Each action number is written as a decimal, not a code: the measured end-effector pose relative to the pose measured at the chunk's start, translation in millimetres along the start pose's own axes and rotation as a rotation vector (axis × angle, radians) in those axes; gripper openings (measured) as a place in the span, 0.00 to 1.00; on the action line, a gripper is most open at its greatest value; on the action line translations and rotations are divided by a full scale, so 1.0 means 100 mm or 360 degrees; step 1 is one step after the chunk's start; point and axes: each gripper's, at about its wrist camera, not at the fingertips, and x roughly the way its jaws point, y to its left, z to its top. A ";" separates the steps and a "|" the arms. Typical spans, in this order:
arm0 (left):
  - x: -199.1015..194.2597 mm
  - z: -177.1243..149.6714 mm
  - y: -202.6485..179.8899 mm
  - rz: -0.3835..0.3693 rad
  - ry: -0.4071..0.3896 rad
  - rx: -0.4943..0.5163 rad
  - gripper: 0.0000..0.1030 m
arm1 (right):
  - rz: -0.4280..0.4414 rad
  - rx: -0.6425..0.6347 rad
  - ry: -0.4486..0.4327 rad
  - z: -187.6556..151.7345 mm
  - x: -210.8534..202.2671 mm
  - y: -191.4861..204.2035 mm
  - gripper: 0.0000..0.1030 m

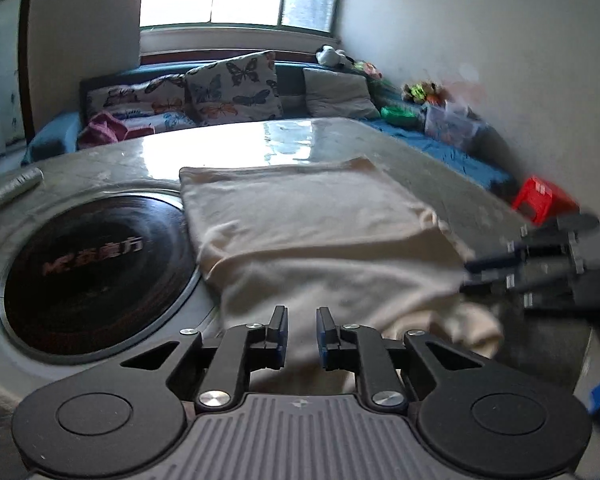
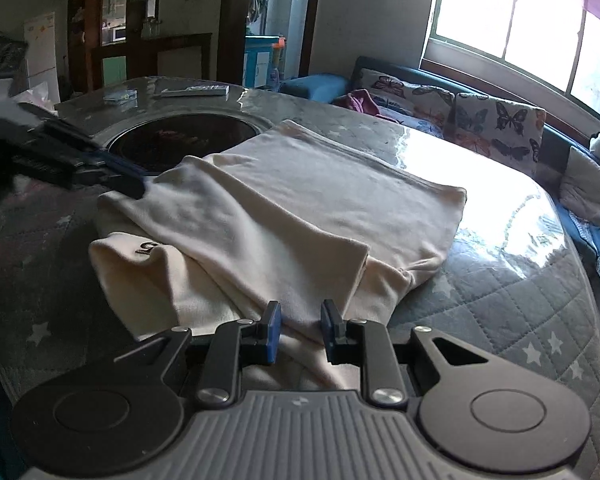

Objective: Fold clothes

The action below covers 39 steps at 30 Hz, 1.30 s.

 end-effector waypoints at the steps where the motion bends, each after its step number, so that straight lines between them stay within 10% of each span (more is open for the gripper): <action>1: -0.05 -0.05 -0.03 0.0007 0.0003 0.0054 0.17 | 0.0002 0.0006 -0.0005 0.00 -0.02 0.00 0.20; 6: -0.20 -0.29 -0.24 0.0015 -0.0005 0.0382 0.32 | 0.0002 -0.0015 -0.0029 0.01 -0.16 0.02 0.21; 18: 0.05 -0.43 -0.63 0.0033 -0.0114 0.0777 0.32 | -0.0023 -0.0213 0.0009 -0.15 -0.42 0.16 0.46; 23: 0.07 -0.43 -0.64 -0.0008 -0.0155 0.0792 0.31 | 0.0011 -0.0338 0.0016 -0.20 -0.42 0.26 0.56; 27: 0.10 -0.36 -0.58 -0.0063 -0.0155 0.0711 0.10 | 0.0033 -0.0424 0.0008 -0.22 -0.38 0.34 0.58; 39: 0.15 0.17 -0.24 -0.0205 -0.0173 0.0299 0.08 | 0.0015 -0.0571 -0.0098 -0.12 -0.06 0.38 0.59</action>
